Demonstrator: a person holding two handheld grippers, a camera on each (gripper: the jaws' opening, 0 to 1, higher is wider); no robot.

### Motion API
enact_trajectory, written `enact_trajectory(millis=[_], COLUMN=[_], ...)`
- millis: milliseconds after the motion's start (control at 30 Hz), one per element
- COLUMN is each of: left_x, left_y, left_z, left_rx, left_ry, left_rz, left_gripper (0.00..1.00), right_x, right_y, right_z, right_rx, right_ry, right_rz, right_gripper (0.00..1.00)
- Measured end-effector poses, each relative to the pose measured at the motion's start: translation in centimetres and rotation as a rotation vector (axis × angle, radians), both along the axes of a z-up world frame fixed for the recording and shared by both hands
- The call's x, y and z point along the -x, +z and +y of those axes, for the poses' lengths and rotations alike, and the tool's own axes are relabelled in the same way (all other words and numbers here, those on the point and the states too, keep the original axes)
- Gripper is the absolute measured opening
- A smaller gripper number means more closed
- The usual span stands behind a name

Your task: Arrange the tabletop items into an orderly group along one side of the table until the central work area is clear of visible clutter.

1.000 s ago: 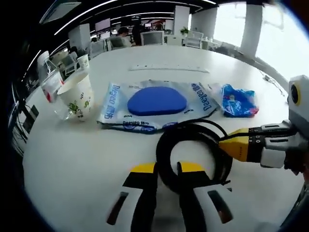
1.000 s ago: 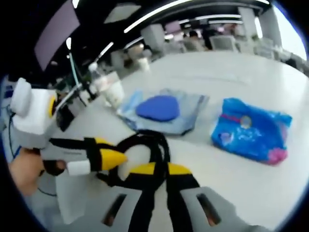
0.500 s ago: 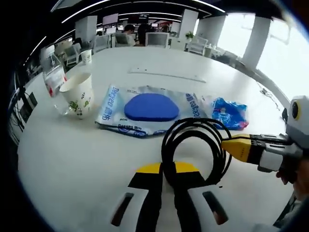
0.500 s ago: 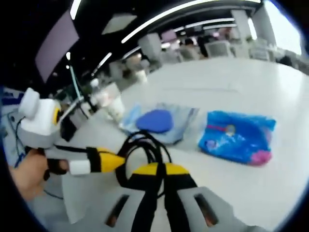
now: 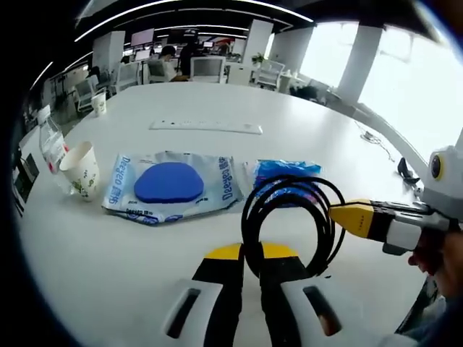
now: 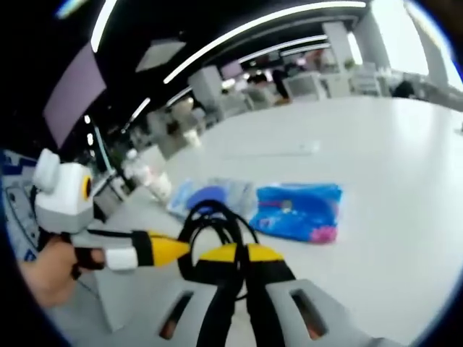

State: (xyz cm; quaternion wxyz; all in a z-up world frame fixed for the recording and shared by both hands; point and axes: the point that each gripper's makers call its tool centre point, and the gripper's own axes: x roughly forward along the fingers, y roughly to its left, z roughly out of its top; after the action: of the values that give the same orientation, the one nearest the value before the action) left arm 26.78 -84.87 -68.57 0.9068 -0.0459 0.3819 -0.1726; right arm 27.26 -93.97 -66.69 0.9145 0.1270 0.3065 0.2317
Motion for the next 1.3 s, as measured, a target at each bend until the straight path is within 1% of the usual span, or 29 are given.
enact_trajectory(millis=[33, 133, 267, 367, 433, 567, 700, 733, 767, 833, 900, 1033, 1167, 1300], left_x=[0.1, 0.1, 0.3, 0.1, 0.0, 0.1, 0.1, 0.0, 0.1, 0.1, 0.0, -0.3, -0.2, -0.3], left_y=[-0.2, -0.6, -1.3, -1.6, -2.1, -2.6, -3.1, -3.2, -3.5, -3.5, -3.4, -3.7, -4.3, -4.3], left_z=[-0.6, -1.4, -2.9, -3.5, -4.1, -4.9, -5.2, -5.4, -5.4, -5.4, -5.5, -5.7, -5.7, -5.7], left_rx=[-0.006, 0.001, -0.023, -0.029, -0.031, -0.05, -0.09, -0.119, -0.129, -0.122, -0.121, -0.134, -0.171, -0.175], left_ry=[-0.022, -0.033, -0.091, -0.099, -0.105, -0.143, -0.183, -0.229, -0.239, -0.231, -0.233, -0.237, -0.26, -0.26], left_rz=[-0.002, 0.012, 0.025, 0.015, 0.025, 0.028, 0.029, 0.001, 0.012, 0.022, 0.017, 0.018, 0.022, 0.018], left_gripper=[0.06, 0.06, 0.06, 0.06, 0.06, 0.06, 0.06, 0.06, 0.07, 0.07, 0.07, 0.07, 0.05, 0.05], right_x=[0.2, 0.6, 1.3, 1.5, 1.5, 1.4, 1.5, 1.5, 1.5, 1.4, 1.2, 1.0, 0.9, 0.9], right_y=[-0.1, -0.5, -1.4, -1.7, -2.0, -2.8, -4.0, -4.2, -4.2, -4.4, -4.5, -4.6, -5.0, -5.2], right_z=[-0.6, -1.3, -2.7, -3.4, -3.9, -4.9, -5.1, -5.3, -5.4, -5.4, -5.6, -5.7, -5.7, -5.7], right_rx=[-0.01, 0.016, 0.013, 0.008, 0.023, 0.029, 0.038, 0.034, 0.024, 0.024, 0.028, 0.022, 0.017, 0.02], right_ry=[-0.026, -0.027, -0.066, -0.084, -0.09, -0.108, -0.105, -0.116, -0.123, -0.122, -0.122, -0.127, -0.133, -0.133], right_rz=[0.019, 0.02, 0.046, 0.058, 0.061, 0.077, 0.086, 0.086, 0.089, 0.096, 0.098, 0.096, 0.1, 0.102], right_gripper=[0.0, 0.0, 0.0, 0.0, 0.0, 0.0, 0.0, 0.0, 0.0, 0.0, 0.0, 0.0, 0.0, 0.0])
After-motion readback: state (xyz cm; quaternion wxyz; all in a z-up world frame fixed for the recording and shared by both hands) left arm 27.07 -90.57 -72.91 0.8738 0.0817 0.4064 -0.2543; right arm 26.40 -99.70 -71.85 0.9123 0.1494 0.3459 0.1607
